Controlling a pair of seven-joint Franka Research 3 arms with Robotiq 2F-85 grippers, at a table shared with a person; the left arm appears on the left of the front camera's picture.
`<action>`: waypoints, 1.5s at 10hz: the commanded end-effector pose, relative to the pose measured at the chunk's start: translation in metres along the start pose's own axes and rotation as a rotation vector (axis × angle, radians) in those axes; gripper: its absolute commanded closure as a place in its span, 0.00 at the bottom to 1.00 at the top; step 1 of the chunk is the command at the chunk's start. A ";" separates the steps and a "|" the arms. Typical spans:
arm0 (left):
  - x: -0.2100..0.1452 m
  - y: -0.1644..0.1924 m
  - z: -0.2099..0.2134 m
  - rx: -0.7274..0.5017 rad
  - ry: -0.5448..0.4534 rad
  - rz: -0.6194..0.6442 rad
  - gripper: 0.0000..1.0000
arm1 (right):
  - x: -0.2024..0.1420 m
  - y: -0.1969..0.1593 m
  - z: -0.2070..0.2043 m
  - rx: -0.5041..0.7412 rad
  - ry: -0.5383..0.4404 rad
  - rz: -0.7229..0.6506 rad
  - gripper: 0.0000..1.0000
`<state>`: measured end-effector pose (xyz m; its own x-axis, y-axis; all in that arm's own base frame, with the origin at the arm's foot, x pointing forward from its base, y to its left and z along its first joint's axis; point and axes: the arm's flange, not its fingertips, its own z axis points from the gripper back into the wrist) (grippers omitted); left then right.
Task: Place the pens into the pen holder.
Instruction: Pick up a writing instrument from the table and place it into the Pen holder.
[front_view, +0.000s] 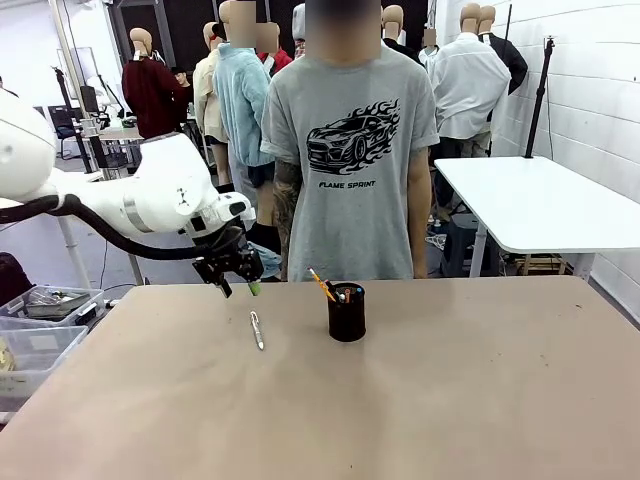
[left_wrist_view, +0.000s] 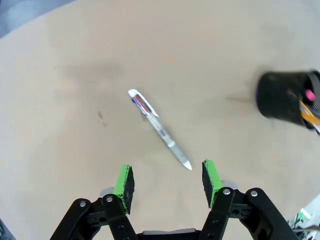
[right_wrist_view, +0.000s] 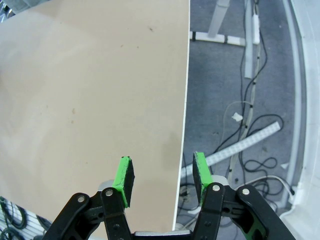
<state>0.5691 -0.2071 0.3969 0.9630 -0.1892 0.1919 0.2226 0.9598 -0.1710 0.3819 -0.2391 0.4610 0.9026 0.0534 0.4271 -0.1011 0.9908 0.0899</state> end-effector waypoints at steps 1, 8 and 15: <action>0.025 0.001 -0.024 0.087 0.050 0.096 0.28 | 0.000 0.000 -0.001 -0.018 0.000 0.004 0.40; 0.012 0.017 -0.069 0.130 0.128 0.195 0.28 | 0.000 0.000 -0.001 -0.018 0.000 0.004 0.40; 0.022 -0.011 -0.093 0.182 0.159 0.227 0.28 | 0.000 0.000 -0.001 -0.018 0.000 0.004 0.40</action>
<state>0.5936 -0.2383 0.3134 0.9998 -0.0183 0.0098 0.0189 0.9974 -0.0702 0.3820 -0.2390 0.4609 0.9026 0.0536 0.4272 -0.1014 0.9908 0.0898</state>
